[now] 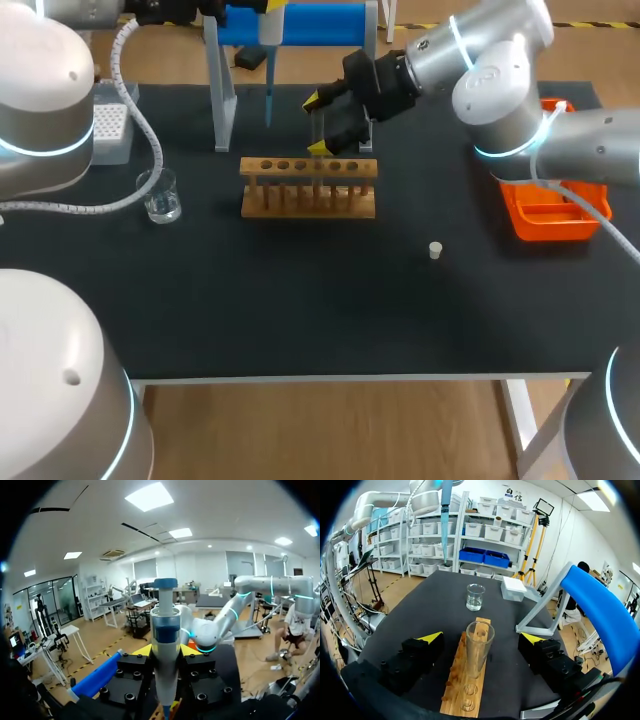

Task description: Invert the test tube, pick up the pipette, mount the tip to pipette, aspirate from beaker and dispense into the tube, eject the tip, return the pipette, and cap with the stopper.

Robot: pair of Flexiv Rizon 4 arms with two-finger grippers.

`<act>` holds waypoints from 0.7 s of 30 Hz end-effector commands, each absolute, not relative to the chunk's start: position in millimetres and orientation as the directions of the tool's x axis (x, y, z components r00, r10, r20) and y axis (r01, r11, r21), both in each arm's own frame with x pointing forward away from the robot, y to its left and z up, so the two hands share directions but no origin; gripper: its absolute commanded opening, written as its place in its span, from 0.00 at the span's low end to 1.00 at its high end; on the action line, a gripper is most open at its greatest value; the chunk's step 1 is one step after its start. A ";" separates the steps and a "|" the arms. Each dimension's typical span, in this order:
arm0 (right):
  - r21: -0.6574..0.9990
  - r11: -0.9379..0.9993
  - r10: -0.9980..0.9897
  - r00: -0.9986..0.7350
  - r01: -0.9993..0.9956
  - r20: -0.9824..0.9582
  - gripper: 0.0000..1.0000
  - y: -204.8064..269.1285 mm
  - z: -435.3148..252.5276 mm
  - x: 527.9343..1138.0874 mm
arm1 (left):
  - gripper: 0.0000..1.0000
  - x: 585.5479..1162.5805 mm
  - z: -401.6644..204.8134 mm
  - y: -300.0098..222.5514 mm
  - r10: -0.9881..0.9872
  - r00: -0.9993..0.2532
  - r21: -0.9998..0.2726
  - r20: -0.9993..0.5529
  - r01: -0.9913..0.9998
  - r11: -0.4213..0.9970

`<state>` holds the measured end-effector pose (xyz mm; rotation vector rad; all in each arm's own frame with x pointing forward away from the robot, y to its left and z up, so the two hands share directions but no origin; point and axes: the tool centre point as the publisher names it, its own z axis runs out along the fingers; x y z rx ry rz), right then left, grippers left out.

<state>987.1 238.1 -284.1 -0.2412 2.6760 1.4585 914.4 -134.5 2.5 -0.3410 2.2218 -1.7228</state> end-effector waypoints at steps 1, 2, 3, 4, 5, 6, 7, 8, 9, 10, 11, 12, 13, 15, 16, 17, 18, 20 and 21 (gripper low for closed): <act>0.826 0.536 -0.099 -0.984 -0.178 -0.148 1.00 237.2 -282.9 986.8 | 0.00 915.3 5.5 -138.4 -0.363 -0.927 -0.969 -0.096 0.003 0.248; 0.826 0.536 -0.099 -0.984 -0.178 -0.148 1.00 237.2 -282.9 986.8 | 0.00 915.7 6.5 -140.4 -0.362 -0.927 -0.969 -0.095 0.003 0.248; 0.826 0.536 -0.099 -0.984 -0.178 -0.148 1.00 237.2 -282.9 986.8 | 0.00 916.0 7.7 -142.2 -0.359 -0.928 -0.970 -0.096 0.007 0.243; 0.826 0.536 -0.099 -0.984 -0.178 -0.148 1.00 237.2 -282.9 986.8 | 0.00 916.6 8.5 -144.2 -0.359 -0.928 -0.971 -0.096 0.007 0.241; 0.826 0.536 -0.099 -0.984 -0.178 -0.148 1.00 237.2 -282.9 986.8 | 0.00 917.4 8.8 -146.9 -0.357 -0.929 -0.971 -0.094 0.006 0.238; 0.826 0.536 -0.099 -0.984 -0.178 -0.148 1.00 237.2 -282.9 986.8 | 0.00 918.4 8.6 -149.3 -0.355 -0.931 -0.972 -0.091 0.004 0.237; 0.826 0.536 -0.099 -0.984 -0.178 -0.148 1.00 237.2 -282.9 986.8 | 0.00 919.5 8.4 -151.8 -0.351 -0.932 -0.972 -0.085 0.000 0.237; 0.826 0.536 -0.099 -0.984 -0.178 -0.148 1.00 237.2 -282.9 986.8 | 0.00 920.9 8.0 -154.2 -0.350 -0.934 -0.972 -0.076 -0.010 0.236; 0.826 0.536 -0.099 -0.984 -0.178 -0.148 1.00 237.2 -282.9 986.8 | 0.00 921.9 8.3 -156.4 -0.350 -0.934 -0.972 -0.076 -0.009 0.233; 0.826 0.536 -0.099 -0.984 -0.178 -0.148 1.00 237.2 -282.9 986.8 | 0.00 923.0 9.0 -158.7 -0.351 -0.934 -0.974 -0.074 -0.007 0.226; 0.826 0.536 -0.099 -0.984 -0.178 -0.148 1.00 237.2 -282.9 986.8 | 0.00 924.7 9.7 -161.7 -0.351 -0.934 -0.976 -0.070 -0.009 0.220; 0.826 0.536 -0.099 -0.984 -0.178 -0.148 1.00 237.2 -282.9 986.8 | 0.00 925.6 10.2 -163.6 -0.350 -0.934 -0.976 -0.070 -0.008 0.217; 0.826 0.536 -0.099 -0.984 -0.178 -0.148 1.00 237.2 -282.9 986.8 | 0.00 927.2 11.0 -167.5 -0.346 -0.936 -0.977 -0.071 -0.005 0.214; 0.826 0.536 -0.099 -0.984 -0.178 -0.148 1.00 237.2 -282.9 986.8 | 0.00 929.3 11.9 -172.0 -0.338 -0.938 -0.977 -0.072 -0.001 0.211; 0.826 0.536 -0.099 -0.984 -0.178 -0.148 1.00 237.2 -282.9 986.8 | 0.00 931.1 12.4 -175.2 -0.335 -0.940 -0.978 -0.072 0.000 0.209; 0.826 0.536 -0.099 -0.984 -0.178 -0.148 1.00 237.2 -282.9 986.8 | 0.00 932.6 12.5 -177.3 -0.333 -0.940 -0.978 -0.071 0.000 0.208; 0.826 0.536 -0.099 -0.984 -0.178 -0.148 1.00 237.2 -282.9 986.8 | 0.00 933.9 12.7 -179.4 -0.330 -0.942 -0.979 -0.071 0.001 0.206; 0.826 0.536 -0.099 -0.984 -0.178 -0.148 1.00 237.2 -282.9 986.8 | 0.00 936.7 12.8 -183.6 -0.325 -0.943 -0.980 -0.069 0.003 0.200; 0.826 0.536 -0.099 -0.984 -0.178 -0.148 1.00 237.2 -282.9 986.8 | 0.00 937.9 12.8 -185.3 -0.323 -0.944 -0.980 -0.069 0.003 0.200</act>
